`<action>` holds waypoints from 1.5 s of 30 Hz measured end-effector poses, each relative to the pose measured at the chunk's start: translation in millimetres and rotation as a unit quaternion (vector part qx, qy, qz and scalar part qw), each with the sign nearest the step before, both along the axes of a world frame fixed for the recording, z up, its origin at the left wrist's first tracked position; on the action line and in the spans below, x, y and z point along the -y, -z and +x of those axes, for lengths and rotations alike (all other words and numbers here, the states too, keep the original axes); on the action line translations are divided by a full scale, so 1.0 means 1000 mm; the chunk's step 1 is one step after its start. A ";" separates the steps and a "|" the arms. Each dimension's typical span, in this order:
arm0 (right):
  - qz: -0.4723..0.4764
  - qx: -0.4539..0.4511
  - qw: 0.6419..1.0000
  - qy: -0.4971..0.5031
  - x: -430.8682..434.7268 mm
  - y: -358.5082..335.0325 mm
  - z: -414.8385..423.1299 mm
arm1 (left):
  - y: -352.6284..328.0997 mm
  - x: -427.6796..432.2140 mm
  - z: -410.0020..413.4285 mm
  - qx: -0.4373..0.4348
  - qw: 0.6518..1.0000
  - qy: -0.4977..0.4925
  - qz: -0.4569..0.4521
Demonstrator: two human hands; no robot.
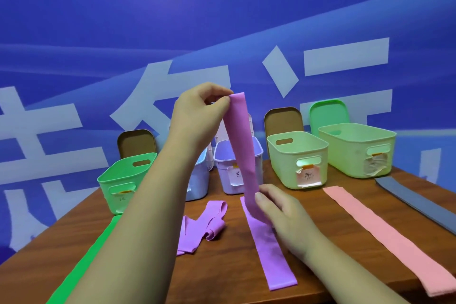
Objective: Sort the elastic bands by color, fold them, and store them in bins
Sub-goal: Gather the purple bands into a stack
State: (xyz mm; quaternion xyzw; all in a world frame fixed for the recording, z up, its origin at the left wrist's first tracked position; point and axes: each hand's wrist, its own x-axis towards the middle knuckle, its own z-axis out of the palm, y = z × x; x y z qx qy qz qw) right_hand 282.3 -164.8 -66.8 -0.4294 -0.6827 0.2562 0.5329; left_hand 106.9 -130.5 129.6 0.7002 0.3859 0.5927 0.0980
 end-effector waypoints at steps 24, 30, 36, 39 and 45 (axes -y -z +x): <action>-0.182 0.132 0.965 0.137 0.047 -0.011 0.005 | 0.109 -0.106 0.021 0.000 0.987 -0.044 -0.153; -0.220 0.174 0.947 0.154 0.047 -0.009 -0.001 | 0.162 -0.128 0.031 -0.041 0.979 -0.068 -0.187; -0.272 0.221 0.922 0.167 0.037 -0.003 -0.003 | 0.196 -0.138 0.030 -0.059 0.968 -0.083 -0.228; -0.276 0.239 0.914 0.174 0.035 -0.002 -0.003 | 0.210 -0.143 0.028 -0.093 0.961 -0.096 -0.243; -0.281 0.274 0.903 0.174 0.032 -0.004 -0.008 | 0.224 -0.149 0.028 -0.134 0.943 -0.126 -0.278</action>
